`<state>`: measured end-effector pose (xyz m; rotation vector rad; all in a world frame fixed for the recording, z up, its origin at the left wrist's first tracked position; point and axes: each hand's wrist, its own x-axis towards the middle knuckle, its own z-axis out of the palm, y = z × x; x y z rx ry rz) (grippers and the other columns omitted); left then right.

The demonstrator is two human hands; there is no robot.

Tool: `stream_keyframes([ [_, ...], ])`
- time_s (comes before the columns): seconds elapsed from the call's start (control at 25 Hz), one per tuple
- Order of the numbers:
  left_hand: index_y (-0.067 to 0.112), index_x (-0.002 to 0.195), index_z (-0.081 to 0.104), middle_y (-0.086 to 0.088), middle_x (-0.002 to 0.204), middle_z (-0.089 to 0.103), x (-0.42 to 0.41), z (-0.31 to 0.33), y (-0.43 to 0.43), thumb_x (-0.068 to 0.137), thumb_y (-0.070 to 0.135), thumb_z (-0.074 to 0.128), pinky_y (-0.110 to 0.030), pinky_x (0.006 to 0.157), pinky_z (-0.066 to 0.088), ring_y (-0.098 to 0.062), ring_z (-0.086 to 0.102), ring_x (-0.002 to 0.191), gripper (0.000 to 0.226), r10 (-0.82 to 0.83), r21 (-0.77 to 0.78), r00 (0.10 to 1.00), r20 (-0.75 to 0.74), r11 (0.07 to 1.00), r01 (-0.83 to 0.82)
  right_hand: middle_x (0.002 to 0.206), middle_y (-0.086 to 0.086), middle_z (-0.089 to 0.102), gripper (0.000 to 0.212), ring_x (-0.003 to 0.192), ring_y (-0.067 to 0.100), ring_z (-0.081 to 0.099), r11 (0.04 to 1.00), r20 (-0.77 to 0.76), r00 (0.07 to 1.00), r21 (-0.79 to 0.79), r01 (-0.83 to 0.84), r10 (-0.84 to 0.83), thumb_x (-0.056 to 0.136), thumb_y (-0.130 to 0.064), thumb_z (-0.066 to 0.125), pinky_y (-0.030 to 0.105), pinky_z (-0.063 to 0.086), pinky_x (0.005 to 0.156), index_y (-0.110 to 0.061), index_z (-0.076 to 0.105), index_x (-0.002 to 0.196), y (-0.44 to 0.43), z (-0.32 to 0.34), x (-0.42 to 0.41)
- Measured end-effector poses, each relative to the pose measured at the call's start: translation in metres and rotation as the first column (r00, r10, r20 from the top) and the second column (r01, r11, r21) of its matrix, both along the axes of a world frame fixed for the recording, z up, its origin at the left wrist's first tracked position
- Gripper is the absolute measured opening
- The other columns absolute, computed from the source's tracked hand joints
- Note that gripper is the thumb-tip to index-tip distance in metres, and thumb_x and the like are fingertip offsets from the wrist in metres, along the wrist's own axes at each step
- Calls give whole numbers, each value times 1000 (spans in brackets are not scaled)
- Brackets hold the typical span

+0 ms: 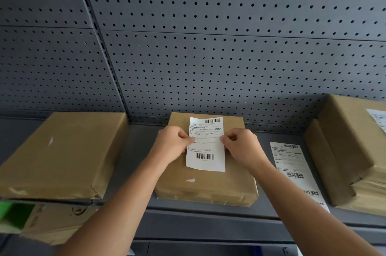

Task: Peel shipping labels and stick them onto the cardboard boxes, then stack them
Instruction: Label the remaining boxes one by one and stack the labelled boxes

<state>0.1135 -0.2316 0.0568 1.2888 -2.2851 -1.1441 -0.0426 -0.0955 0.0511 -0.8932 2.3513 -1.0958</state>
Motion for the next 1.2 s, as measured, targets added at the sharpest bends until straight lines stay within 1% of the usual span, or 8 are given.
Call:
stream_keyframes([
  [0.24, 8, 81, 72, 0, 71, 72, -5, 1, -1, 89, 31, 75, -34, 67, 58, -14, 62, 59, 24, -18, -19, 999, 51, 1000, 19, 81, 6, 71, 17, 65, 18, 58, 996, -86, 996, 89, 5, 3, 92, -23, 63, 27, 46, 56, -8, 67, 84, -7, -4, -2],
  [0.36, -2, 81, 71, -13, 71, 74, -8, 1, -2, 89, 28, 75, -29, 59, 50, -20, 56, 54, 32, -17, -29, 997, 76, 999, 19, 77, 5, 68, 12, 61, 17, 54, 993, -121, 993, 116, 6, 8, 89, -19, 63, 26, 44, 53, -8, 64, 82, -9, -5, -3],
  [0.52, -10, 82, 69, -22, 75, 76, -10, -3, -2, 88, 25, 75, -27, 58, 45, -23, 55, 54, 37, -24, -55, 996, 91, 998, 29, 72, 0, 63, 8, 57, 15, 51, 991, -152, 988, 131, 9, 11, 87, -14, 61, 25, 41, 50, -9, 63, 82, -10, -5, -5],
  [0.76, -4, 79, 71, -15, 76, 75, -13, -6, -8, 85, 34, 79, -28, 56, 43, -24, 59, 58, 39, -14, -114, 983, 182, 993, 36, 74, 3, 65, 8, 58, 17, 52, 993, -169, 986, 118, 15, 5, 87, -14, 60, 27, 42, 51, -10, 61, 80, -10, -10, -4],
  [0.88, 9, 87, 67, -3, 88, 70, -9, -5, -5, 85, 37, 79, -32, 66, 52, -20, 66, 76, 31, 2, -203, 987, 162, 979, 31, 74, 2, 66, 8, 58, 17, 54, 994, -163, 987, 109, 18, 0, 88, -15, 59, 27, 43, 51, -11, 62, 81, -9, -9, -3],
  [1.0, 16, 115, 65, 3, 122, 66, -7, -5, 3, 98, 35, 62, -35, 88, 55, -17, 64, 107, 26, -110, -445, 991, 76, 886, 133, 82, 1, 66, 12, 68, 25, 59, 999, -381, 924, 45, -15, 31, 91, -15, 53, 30, 43, 54, -11, 63, 86, -10, -7, 4],
  [1.12, 14, 152, 42, 1, 160, 40, -14, -5, 4, 107, 32, 42, -30, 119, 24, -17, 36, 148, 48, -284, -544, 938, 198, 764, 346, 112, 6, 67, 26, 98, 29, 64, 980, -577, 794, 58, -192, 190, 95, -15, 50, 37, 54, 74, -9, 67, 114, -22, -10, 9],
  [1.2, 11, 158, 28, -4, 167, 26, -19, -6, 3, 109, 33, 31, -30, 124, 8, -17, 19, 155, 54, -329, -522, 886, 326, 719, 459, 133, 8, 61, 38, 123, 28, 56, 936, -580, 737, 157, -316, 346, 97, -16, 47, 43, 51, 97, -9, 58, 132, -31, -15, 9],
])
